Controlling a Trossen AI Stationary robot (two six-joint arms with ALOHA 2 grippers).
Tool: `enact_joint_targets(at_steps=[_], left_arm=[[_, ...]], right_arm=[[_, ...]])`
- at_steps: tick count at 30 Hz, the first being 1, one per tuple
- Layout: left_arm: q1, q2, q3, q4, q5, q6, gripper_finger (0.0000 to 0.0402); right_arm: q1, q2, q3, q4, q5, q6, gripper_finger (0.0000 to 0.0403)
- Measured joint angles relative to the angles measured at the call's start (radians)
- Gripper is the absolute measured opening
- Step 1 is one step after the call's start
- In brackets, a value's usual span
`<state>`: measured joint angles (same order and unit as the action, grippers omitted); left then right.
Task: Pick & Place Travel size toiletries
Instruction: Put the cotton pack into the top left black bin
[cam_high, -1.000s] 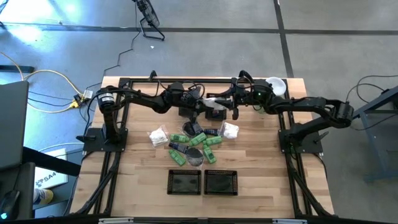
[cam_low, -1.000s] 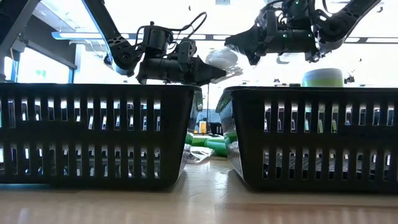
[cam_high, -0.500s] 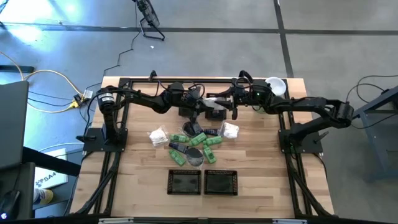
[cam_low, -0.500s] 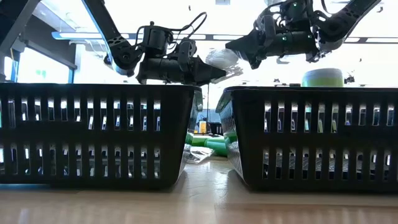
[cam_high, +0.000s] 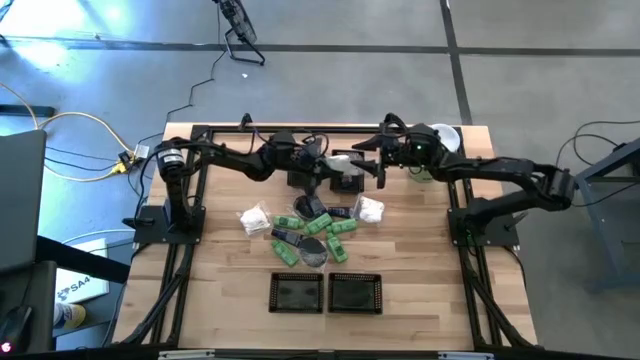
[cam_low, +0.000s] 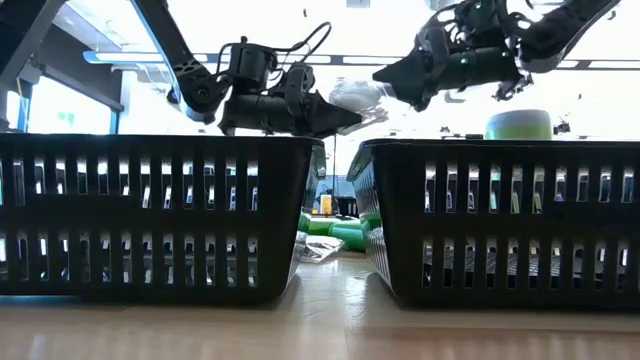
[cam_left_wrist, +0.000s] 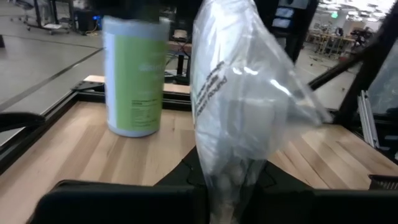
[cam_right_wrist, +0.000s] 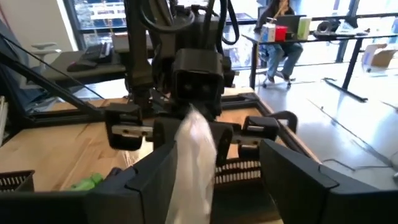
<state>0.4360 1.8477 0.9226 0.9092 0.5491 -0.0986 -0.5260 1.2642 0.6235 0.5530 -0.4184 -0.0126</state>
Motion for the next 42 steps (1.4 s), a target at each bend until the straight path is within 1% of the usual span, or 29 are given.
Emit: enact_joint_targets(at_steps=[5, 8, 14, 23, 33, 39, 42], left_arm=[[0.046, 0.000, 0.000, 0.000, 0.040, -0.041, 0.0031], [0.063, 0.000, 0.000, 0.000, 0.046, -0.049, 0.0031], [0.089, 0.000, 0.000, 0.000, 0.047, -0.068, 0.0031], [0.095, -0.020, 0.000, -0.025, 0.066, -0.072, 0.0031], [0.095, -0.022, 0.000, -0.039, 0.078, -0.089, 0.0031], [0.142, -0.032, 0.000, -0.115, 0.099, -0.118, 0.0031], [0.176, -0.047, -0.001, -0.189, 0.099, -0.160, 0.0031]], right_arm=[[-0.018, -0.103, 0.000, -0.102, 0.000, -0.046, 0.0221], [-0.025, -0.160, 0.000, -0.159, 0.001, -0.063, 0.0221], [-0.032, -0.236, 0.000, -0.257, 0.051, -0.072, 0.0216], [-0.033, -0.240, 0.000, -0.277, 0.076, -0.073, 0.0215], [-0.032, -0.240, 0.000, -0.277, 0.079, -0.072, 0.0215], [-0.032, -0.240, 0.000, -0.277, 0.079, -0.068, 0.0215], [-0.032, -0.240, 0.000, -0.277, 0.079, -0.068, 0.0215]])
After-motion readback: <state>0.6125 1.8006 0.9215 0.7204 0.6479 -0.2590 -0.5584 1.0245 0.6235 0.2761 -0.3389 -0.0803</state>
